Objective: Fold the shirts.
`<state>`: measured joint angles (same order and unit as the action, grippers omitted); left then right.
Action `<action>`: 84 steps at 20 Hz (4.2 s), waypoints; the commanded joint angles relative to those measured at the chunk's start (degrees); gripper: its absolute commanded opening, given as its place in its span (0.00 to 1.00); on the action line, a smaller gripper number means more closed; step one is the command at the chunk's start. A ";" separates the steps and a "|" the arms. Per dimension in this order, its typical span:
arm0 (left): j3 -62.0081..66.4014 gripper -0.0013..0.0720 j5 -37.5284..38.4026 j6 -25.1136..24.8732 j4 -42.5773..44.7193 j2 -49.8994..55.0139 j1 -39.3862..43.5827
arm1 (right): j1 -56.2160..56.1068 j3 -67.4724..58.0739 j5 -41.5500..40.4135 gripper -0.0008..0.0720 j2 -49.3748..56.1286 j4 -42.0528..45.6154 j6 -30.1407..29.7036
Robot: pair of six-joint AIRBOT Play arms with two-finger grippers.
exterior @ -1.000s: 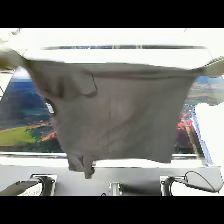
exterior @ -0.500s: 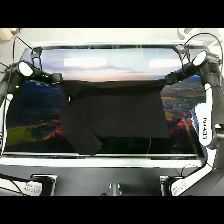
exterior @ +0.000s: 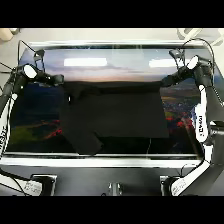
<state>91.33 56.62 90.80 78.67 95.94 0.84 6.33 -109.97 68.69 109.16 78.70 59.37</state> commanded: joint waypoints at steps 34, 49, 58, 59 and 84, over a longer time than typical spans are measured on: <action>-62.38 0.70 -2.12 -9.55 -25.77 -29.07 1.90 | 13.75 35.74 19.80 0.80 -16.11 -7.58 -10.14; -61.83 0.06 -0.63 -13.51 -25.77 -34.36 1.62 | 13.75 50.58 14.97 0.73 -17.31 -11.08 -7.93; -56.72 0.06 -2.25 -13.11 -24.06 -43.08 0.85 | 13.73 46.36 14.29 0.04 -20.61 -12.66 -11.04; -54.73 0.06 -2.21 -12.33 -23.96 -44.39 -0.02 | 13.11 44.28 14.16 0.04 -21.73 -12.68 -11.45; -2.12 0.84 16.81 -12.85 -29.42 6.73 -8.96 | 1.99 20.52 -10.91 0.98 -7.30 -12.85 -5.86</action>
<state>86.80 66.85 77.43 49.34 102.96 -6.74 6.37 -89.03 53.47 103.31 66.87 57.91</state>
